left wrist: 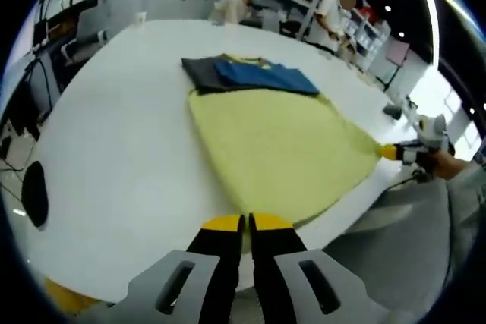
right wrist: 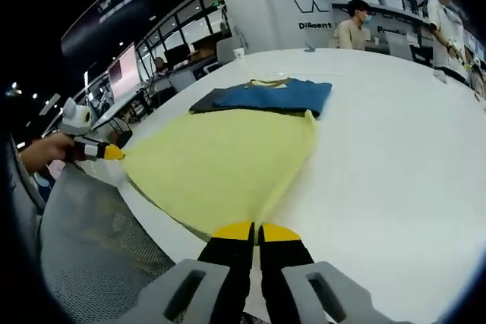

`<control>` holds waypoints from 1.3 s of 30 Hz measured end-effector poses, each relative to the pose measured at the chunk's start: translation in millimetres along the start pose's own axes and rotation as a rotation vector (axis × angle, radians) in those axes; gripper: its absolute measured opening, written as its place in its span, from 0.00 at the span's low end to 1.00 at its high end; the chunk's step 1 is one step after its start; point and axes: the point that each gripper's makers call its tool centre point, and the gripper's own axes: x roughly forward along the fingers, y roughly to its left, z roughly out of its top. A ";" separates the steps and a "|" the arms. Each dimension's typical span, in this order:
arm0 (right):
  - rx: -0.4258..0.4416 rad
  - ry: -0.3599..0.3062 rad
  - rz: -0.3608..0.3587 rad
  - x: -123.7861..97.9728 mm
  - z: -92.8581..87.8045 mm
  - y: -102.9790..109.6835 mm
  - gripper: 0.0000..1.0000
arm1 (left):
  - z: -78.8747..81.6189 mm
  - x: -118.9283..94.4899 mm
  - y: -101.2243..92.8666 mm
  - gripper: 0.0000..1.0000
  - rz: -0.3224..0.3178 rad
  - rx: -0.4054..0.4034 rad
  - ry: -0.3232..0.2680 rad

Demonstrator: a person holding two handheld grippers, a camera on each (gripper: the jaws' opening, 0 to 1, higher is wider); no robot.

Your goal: Fold the garment on the visible template until the final outline fits inside the template.

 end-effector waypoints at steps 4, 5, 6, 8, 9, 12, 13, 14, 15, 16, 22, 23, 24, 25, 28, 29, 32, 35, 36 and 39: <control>0.024 -0.013 -0.021 -14.2 1.2 3.8 0.00 | -2.4 -13.3 -8.0 0.00 -0.014 -0.027 -0.008; 0.034 -0.015 -0.022 -14.8 -1.1 4.1 0.00 | -3.5 -16.0 -9.5 0.00 -0.016 -0.035 -0.007; 0.030 -0.016 -0.015 -17.6 -0.4 9.2 0.00 | -4.8 -18.1 -10.2 0.00 -0.016 -0.039 -0.007; 0.027 -0.014 -0.012 -19.9 0.6 12.0 0.00 | -8.2 -24.1 -11.7 0.00 -0.014 -0.043 -0.002; 0.031 -0.017 -0.010 -20.1 -1.2 12.0 0.00 | -9.6 -26.5 -12.3 0.00 -0.013 -0.046 0.004; 0.077 -0.020 -0.012 -28.1 -6.7 18.4 0.00 | -15.4 -34.0 -15.9 0.00 -0.015 -0.052 0.020; 0.065 -0.003 0.012 -29.5 -11.5 25.7 0.00 | -16.6 -36.4 -17.2 0.00 -0.013 -0.067 0.013; 0.057 0.001 0.014 -29.8 -12.6 27.1 0.00 | -16.4 -38.3 -19.2 0.00 -0.011 -0.079 0.005; 0.046 0.005 0.015 -30.8 -16.1 29.2 0.00 | -16.3 -39.0 -19.6 0.00 -0.009 -0.085 0.001; 0.047 0.006 0.015 -30.9 -16.5 29.2 0.00 | -16.7 -41.5 -15.8 0.00 0.006 -0.100 -0.015; 0.101 0.002 0.013 -26.6 -12.9 29.0 0.00 | -0.9 -41.5 0.9 0.00 0.116 -0.105 -0.117; 0.149 -0.010 0.020 -25.7 -9.3 29.7 0.00 | 1.3 -40.8 0.8 0.00 0.115 -0.105 -0.125; 0.177 -0.028 0.027 -24.9 -4.2 29.7 0.00 | 5.7 -39.1 2.7 0.00 0.116 -0.110 -0.143; 0.190 -0.054 0.029 -24.4 2.6 24.7 0.00 | 8.2 -37.7 2.1 0.00 0.114 -0.108 -0.148; 0.187 -0.090 0.016 -24.4 19.7 20.9 0.00 | 19.6 -34.5 0.7 0.00 0.130 -0.070 -0.176; 0.187 -0.100 0.016 -24.2 25.4 20.3 0.00 | 25.3 -34.6 2.8 0.00 0.146 -0.048 -0.196; 0.157 -0.119 0.013 -19.1 34.6 11.9 0.00 | 45.6 -34.0 7.5 0.00 0.186 -0.036 -0.274; 0.145 -0.119 0.012 -15.5 40.0 5.4 0.00 | 58.1 -31.7 7.8 0.00 0.190 -0.020 -0.318; 0.153 -0.137 0.008 -14.6 46.1 1.8 0.00 | 63.8 -30.1 8.9 0.00 0.189 -0.011 -0.334; 0.150 -0.165 0.003 -11.1 60.7 -5.2 0.00 | 71.3 -22.6 12.9 0.00 0.180 -0.008 -0.332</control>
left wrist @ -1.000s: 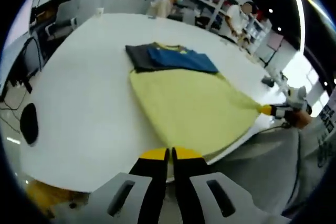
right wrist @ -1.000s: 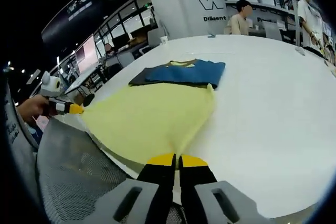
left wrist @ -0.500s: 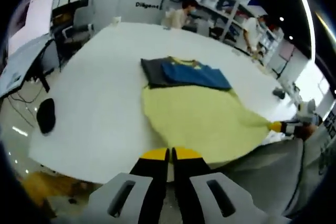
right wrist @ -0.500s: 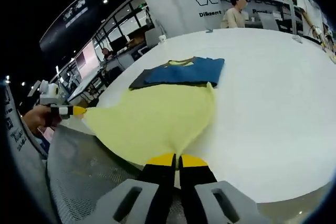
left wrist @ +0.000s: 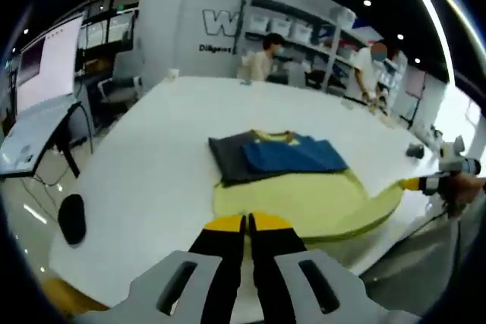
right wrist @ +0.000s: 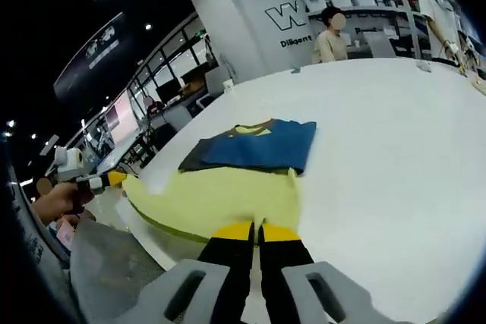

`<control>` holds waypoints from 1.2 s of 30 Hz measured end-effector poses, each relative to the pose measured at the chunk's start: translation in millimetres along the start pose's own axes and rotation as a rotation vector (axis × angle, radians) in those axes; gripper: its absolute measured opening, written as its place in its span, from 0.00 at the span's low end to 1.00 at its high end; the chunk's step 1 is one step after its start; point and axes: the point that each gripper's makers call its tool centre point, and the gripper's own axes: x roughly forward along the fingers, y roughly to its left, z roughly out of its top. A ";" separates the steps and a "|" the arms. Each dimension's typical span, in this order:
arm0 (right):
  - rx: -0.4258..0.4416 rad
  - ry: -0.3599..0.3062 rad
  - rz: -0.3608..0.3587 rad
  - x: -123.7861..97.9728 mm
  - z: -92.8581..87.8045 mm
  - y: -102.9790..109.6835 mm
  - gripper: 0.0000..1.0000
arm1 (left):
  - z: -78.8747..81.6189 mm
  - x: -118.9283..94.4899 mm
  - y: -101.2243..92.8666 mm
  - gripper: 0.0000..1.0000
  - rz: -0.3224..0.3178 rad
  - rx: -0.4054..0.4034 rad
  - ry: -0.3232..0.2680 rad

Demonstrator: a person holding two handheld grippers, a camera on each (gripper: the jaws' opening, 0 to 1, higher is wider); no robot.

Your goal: Fold the garment on the visible template until the final outline fits inside the template.

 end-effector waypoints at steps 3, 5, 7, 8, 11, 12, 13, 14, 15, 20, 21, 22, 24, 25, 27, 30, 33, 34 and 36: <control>-0.004 -0.028 0.012 5.7 13.4 -1.6 0.00 | 11.4 11.1 5.3 0.00 0.004 -0.012 -0.024; -0.008 -0.045 0.019 12.1 27.6 0.3 0.00 | 18.1 17.0 5.2 0.00 0.006 -0.014 -0.039; -0.014 -0.055 0.021 20.0 33.0 -4.0 0.00 | 27.8 24.7 6.7 0.00 0.003 -0.008 -0.048; -0.017 -0.068 0.026 24.6 40.5 -6.0 0.00 | 37.8 31.2 7.0 0.00 -0.010 0.017 -0.060; -0.042 -0.073 0.050 35.3 51.1 -8.0 0.00 | 63.0 43.6 7.2 0.00 -0.015 0.068 -0.102; -0.037 -0.081 0.048 39.2 57.3 -11.0 0.00 | 69.5 49.4 6.4 0.00 -0.029 0.081 -0.112; -0.037 -0.088 0.047 41.6 61.6 -12.4 0.00 | 73.3 53.1 6.8 0.00 -0.032 0.087 -0.116; -0.041 -0.094 0.046 43.9 66.4 -13.3 0.00 | 78.8 58.2 7.7 0.00 -0.039 0.103 -0.122; -0.045 -0.104 0.042 46.1 71.8 -15.3 0.00 | 80.4 59.7 8.1 0.00 -0.040 0.108 -0.124; -0.084 -0.131 0.057 62.8 101.7 -21.5 0.00 | 99.0 77.5 15.4 0.00 -0.036 0.116 -0.145; -0.095 -0.131 0.061 65.5 105.9 -22.4 0.00 | 103.9 82.6 19.4 0.00 -0.034 0.113 -0.153; -0.100 -0.132 0.064 66.5 108.1 -22.5 0.00 | 105.3 83.9 20.1 0.00 -0.033 0.111 -0.156; -0.111 -0.135 0.070 68.5 112.4 -22.7 0.00 | 108.0 86.5 21.4 0.00 -0.031 0.106 -0.161; -0.115 -0.137 0.072 70.2 115.6 -23.4 0.00 | 110.0 89.1 22.3 0.00 -0.029 0.105 -0.165; -0.135 -0.141 0.074 78.7 128.0 -27.4 0.00 | 118.4 102.9 26.3 0.00 -0.023 0.094 -0.179; -0.140 -0.149 0.076 86.1 136.5 -31.1 0.00 | 123.4 114.3 29.4 0.00 -0.023 0.098 -0.187; -0.145 -0.172 0.094 94.9 153.8 -31.3 0.00 | 134.7 132.4 31.3 0.00 -0.050 0.088 -0.191; -0.184 -0.165 0.087 97.5 156.0 -33.2 0.00 | 137.6 136.2 32.1 0.00 -0.057 0.080 -0.194; -0.188 -0.173 0.092 102.4 162.1 -35.0 0.00 | 142.3 143.1 33.0 0.00 -0.063 0.078 -0.197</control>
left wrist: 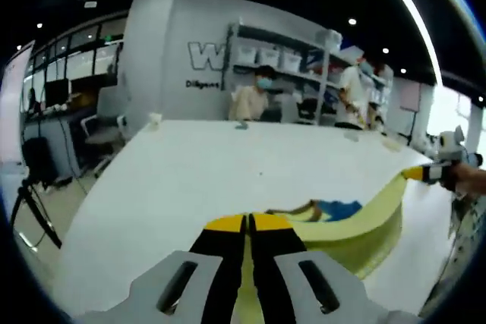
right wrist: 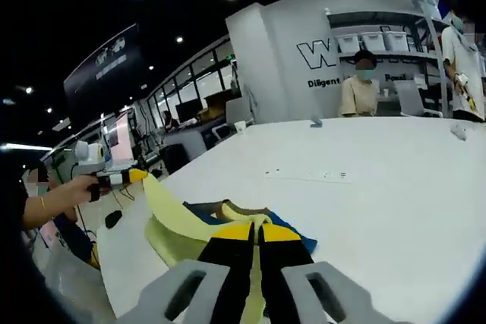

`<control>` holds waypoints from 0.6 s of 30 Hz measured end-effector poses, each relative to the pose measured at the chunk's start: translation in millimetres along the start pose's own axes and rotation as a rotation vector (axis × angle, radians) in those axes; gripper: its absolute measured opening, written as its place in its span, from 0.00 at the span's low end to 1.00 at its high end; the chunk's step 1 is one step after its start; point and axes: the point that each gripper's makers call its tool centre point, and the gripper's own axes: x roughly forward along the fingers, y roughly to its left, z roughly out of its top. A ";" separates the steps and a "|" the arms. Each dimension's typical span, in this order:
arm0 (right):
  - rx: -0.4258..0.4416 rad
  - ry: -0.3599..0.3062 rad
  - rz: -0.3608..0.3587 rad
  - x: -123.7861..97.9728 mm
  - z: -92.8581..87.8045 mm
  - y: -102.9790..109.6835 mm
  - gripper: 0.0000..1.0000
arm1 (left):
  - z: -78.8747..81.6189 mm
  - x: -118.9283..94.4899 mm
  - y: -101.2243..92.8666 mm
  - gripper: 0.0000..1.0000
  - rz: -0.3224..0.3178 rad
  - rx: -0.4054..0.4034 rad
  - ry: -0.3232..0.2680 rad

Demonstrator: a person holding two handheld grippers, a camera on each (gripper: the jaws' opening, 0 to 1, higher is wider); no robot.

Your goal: Fold the garment on the visible template until the final outline fits inside the template.

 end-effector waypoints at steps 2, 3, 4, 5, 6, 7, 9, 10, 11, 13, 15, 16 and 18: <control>0.023 -0.008 0.004 7.3 3.4 -5.7 0.00 | 2.2 10.0 4.4 0.00 0.002 0.008 0.006; 0.011 0.002 0.001 11.7 3.6 -10.4 0.00 | 3.2 16.5 8.5 0.00 0.003 0.011 0.010; 0.006 0.006 -0.004 14.7 3.2 -12.4 0.00 | -0.2 24.7 16.1 0.00 0.022 0.006 0.022; 0.011 0.012 -0.004 26.2 1.0 -21.3 0.00 | -2.2 27.0 18.4 0.00 0.026 0.002 0.026; 0.017 0.017 -0.003 30.7 -0.2 -23.8 0.00 | -4.2 29.3 20.7 0.00 0.030 -0.002 0.030; 0.019 0.032 0.005 43.9 -3.9 -27.3 0.00 | -16.5 38.1 31.5 0.00 0.053 -0.015 0.065; 0.003 0.058 0.000 53.3 -12.0 -31.2 0.00 | -28.4 44.3 38.5 0.00 0.085 -0.019 0.092; -0.008 0.077 -0.005 58.2 -17.7 -34.3 0.00 | -33.9 48.9 40.0 0.00 0.087 -0.030 0.099; -0.018 0.095 -0.010 63.1 -23.4 -37.4 0.00 | -39.5 53.4 41.5 0.00 0.089 -0.041 0.106; 0.004 0.101 -0.015 71.5 -31.6 -40.9 0.00 | -49.8 63.7 42.7 0.00 0.083 -0.054 0.120; 0.023 0.111 -0.035 77.2 -38.8 -50.0 0.00 | -57.5 69.7 44.7 0.00 0.090 -0.066 0.135; 0.033 0.116 -0.046 80.0 -42.4 -54.5 0.00 | -61.3 72.7 45.7 0.00 0.093 -0.072 0.143; 0.051 0.118 -0.054 82.0 -44.8 -58.7 0.00 | -60.1 78.2 47.1 0.00 0.084 -0.080 0.132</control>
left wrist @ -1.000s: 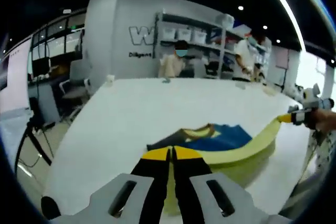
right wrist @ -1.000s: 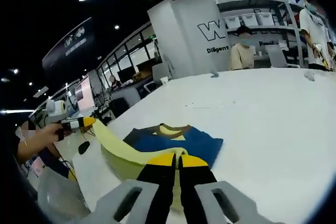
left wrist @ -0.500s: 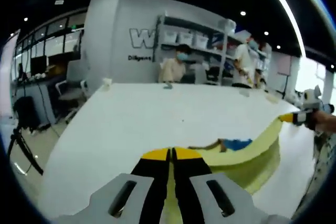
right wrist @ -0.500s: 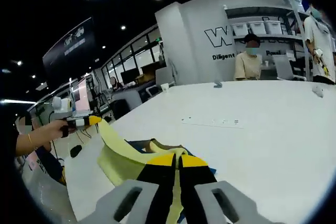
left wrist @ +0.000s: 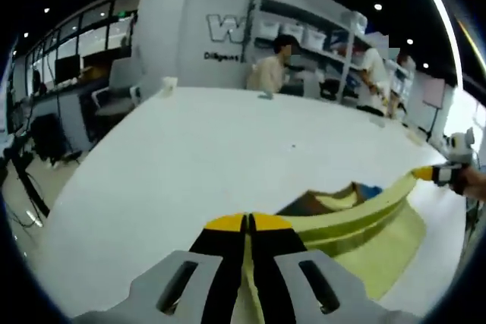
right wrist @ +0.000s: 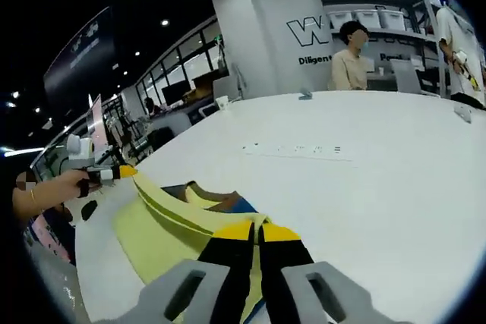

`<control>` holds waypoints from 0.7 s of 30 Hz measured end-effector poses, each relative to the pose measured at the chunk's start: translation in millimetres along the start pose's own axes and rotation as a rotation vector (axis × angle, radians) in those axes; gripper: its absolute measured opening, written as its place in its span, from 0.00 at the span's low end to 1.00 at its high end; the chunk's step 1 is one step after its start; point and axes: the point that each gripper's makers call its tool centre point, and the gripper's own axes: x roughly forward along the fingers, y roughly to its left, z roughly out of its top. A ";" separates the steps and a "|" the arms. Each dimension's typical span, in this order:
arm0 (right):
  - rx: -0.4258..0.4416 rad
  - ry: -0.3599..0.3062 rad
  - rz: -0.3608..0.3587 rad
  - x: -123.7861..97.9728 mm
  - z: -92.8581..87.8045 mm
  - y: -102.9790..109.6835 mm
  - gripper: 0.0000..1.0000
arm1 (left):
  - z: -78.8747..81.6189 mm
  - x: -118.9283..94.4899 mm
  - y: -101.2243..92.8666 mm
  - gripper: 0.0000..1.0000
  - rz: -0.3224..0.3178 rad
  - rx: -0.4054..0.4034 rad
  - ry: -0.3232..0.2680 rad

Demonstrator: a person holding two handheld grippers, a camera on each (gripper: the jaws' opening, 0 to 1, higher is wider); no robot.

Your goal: Fold the garment on the visible template until the final outline fits inside the template.

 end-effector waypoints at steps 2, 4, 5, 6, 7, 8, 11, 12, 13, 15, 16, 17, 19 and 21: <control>0.017 0.019 -0.003 5.6 -5.0 -7.5 0.00 | 3.1 8.4 1.9 0.00 -0.002 0.002 -0.016; 0.033 0.016 -0.008 7.4 -5.9 -7.3 0.00 | 1.0 12.2 3.2 0.00 -0.002 -0.007 -0.006; 0.040 0.016 -0.007 8.6 -6.3 -7.1 0.00 | 0.4 13.3 2.9 0.00 -0.002 -0.007 -0.005; 0.042 0.021 -0.008 14.3 -7.3 -10.8 0.00 | -0.3 14.6 2.4 0.00 -0.001 -0.002 -0.005; 0.044 0.022 -0.011 15.9 -7.6 -11.9 0.00 | -1.0 15.8 1.9 0.00 -0.001 0.002 -0.005; 0.047 0.022 -0.013 17.5 -7.9 -12.9 0.00 | -3.2 18.5 3.2 0.00 0.001 0.006 0.003; 0.056 0.021 -0.018 19.8 -6.8 -12.4 0.00 | -11.5 26.5 6.7 0.00 0.005 0.008 0.028; 0.056 0.018 -0.018 23.5 -4.6 -15.0 0.00 | -14.9 28.9 7.3 0.00 0.002 0.007 0.039; 0.051 0.017 -0.023 25.3 -3.4 -16.4 0.00 | -15.7 29.5 6.4 0.00 -0.003 0.008 0.044; 0.027 0.022 -0.030 26.8 -4.0 -17.8 0.00 | -15.8 31.0 4.7 0.00 -0.004 0.039 0.050; 0.022 0.024 -0.030 25.7 -5.4 -14.9 0.00 | -15.4 30.9 4.4 0.00 -0.007 0.055 0.051; 0.018 0.027 -0.025 25.3 -6.4 -14.1 0.00 | -16.3 29.6 4.8 0.00 -0.008 0.067 0.055; 0.007 0.038 -0.028 22.5 -11.0 -13.5 0.00 | -22.2 24.8 17.3 0.00 0.028 0.216 0.116; -0.007 0.044 -0.032 20.6 -13.4 -16.8 0.00 | -20.4 23.4 8.4 0.00 0.016 0.230 0.103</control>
